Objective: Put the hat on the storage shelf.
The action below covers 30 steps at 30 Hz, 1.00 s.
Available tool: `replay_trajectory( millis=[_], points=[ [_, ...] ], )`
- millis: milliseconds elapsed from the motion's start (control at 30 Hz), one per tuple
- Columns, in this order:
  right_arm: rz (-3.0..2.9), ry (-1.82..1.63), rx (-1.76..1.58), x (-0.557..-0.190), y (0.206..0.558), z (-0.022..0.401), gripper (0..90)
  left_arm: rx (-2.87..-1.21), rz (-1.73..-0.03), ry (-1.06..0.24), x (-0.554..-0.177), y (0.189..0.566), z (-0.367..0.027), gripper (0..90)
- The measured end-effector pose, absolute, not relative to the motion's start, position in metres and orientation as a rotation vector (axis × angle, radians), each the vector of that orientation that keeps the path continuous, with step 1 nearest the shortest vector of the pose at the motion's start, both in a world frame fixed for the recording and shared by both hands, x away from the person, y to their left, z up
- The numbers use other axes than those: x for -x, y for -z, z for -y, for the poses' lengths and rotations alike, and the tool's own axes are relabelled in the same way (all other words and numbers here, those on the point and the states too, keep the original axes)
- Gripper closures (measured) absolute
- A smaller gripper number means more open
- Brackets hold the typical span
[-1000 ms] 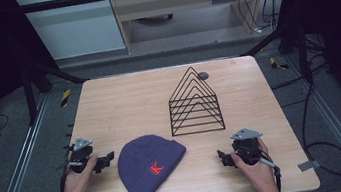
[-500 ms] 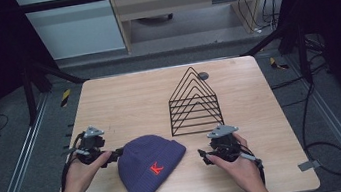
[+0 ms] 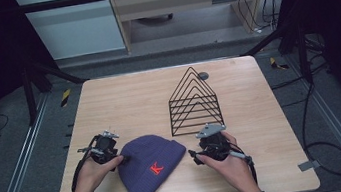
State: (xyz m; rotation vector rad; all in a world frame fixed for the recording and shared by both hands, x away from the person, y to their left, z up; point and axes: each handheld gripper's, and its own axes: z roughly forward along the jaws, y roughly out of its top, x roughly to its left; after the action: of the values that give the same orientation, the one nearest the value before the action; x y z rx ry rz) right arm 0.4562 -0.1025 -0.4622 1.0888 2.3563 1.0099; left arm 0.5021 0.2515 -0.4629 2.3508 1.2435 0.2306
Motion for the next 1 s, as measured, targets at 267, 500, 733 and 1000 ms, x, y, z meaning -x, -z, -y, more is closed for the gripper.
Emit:
replay_trajectory(
  millis=[267, 500, 733, 1000],
  points=[
    [-2.358, -1.020, -1.087, -0.457, 0.462, 0.101, 26.0, -2.365, -1.243, -0.193, -0.506, 0.468, -0.247, 46.9],
    [-2.351, -1.034, -1.082, -0.458, 0.459, 0.100, 25.5, -2.382, -1.235, -0.171, -0.510, 0.468, -0.246, 57.8],
    [-2.353, -1.030, -1.075, -0.457, 0.459, 0.097, 25.2, -2.393, -1.215, -0.165, -0.510, 0.469, -0.245, 70.6],
    [-2.358, -1.038, -1.072, -0.458, 0.460, 0.095, 24.8, -2.400, -1.157, -0.228, -0.506, 0.456, -0.245, 80.2]
  ],
)
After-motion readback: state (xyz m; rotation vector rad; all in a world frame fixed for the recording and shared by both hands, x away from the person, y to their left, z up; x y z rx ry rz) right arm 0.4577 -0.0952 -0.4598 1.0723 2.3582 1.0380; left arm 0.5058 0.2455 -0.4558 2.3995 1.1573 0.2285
